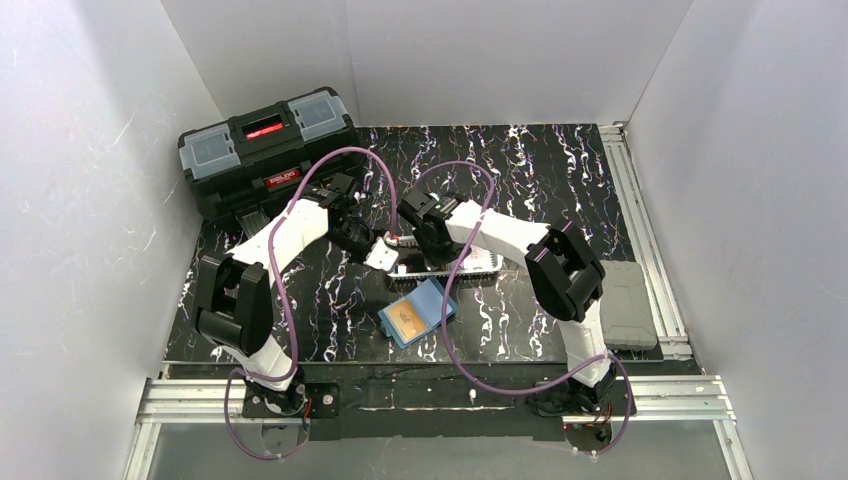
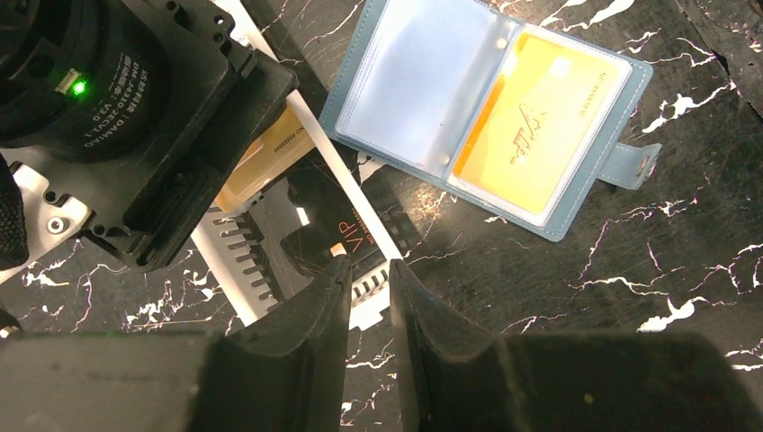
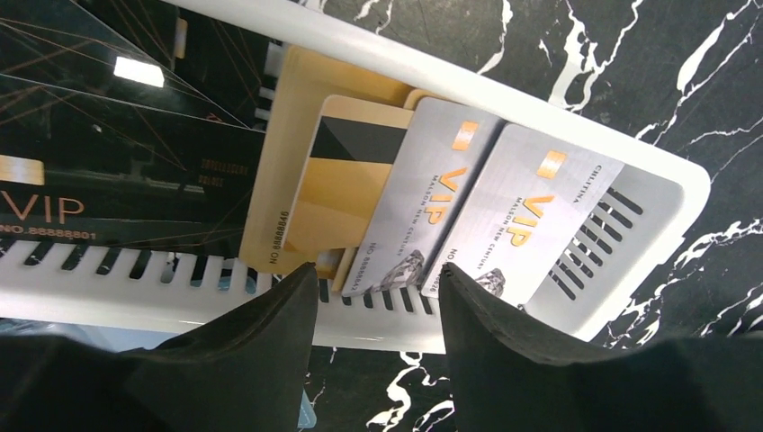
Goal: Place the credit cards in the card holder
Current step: Pick up the credit card from the storage box.
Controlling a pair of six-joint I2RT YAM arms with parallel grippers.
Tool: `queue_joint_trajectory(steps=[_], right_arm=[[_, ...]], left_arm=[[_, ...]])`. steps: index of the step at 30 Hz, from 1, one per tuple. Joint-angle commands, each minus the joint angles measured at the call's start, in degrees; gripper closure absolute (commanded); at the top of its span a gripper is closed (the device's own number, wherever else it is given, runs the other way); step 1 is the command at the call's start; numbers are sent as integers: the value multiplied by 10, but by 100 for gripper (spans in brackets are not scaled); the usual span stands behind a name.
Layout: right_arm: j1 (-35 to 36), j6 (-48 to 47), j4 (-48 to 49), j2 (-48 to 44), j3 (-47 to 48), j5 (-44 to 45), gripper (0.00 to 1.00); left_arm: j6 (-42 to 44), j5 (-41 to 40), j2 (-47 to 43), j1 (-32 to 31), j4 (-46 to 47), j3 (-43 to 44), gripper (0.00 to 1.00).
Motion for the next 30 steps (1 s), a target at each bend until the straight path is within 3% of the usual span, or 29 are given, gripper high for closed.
queue_joint_trajectory(steps=[1,12,30], right_arm=[[1,7,-13,-33,-13,24,42],[1,8,-5,-35,-29,31,49],[-3,15,13,-72,-39,80,73]], left_arm=[[10,23,-21,-1,-23,18,79],[8,22,-18,-1,-26,27,79],[10,24,-18,-1,-28,22,80]])
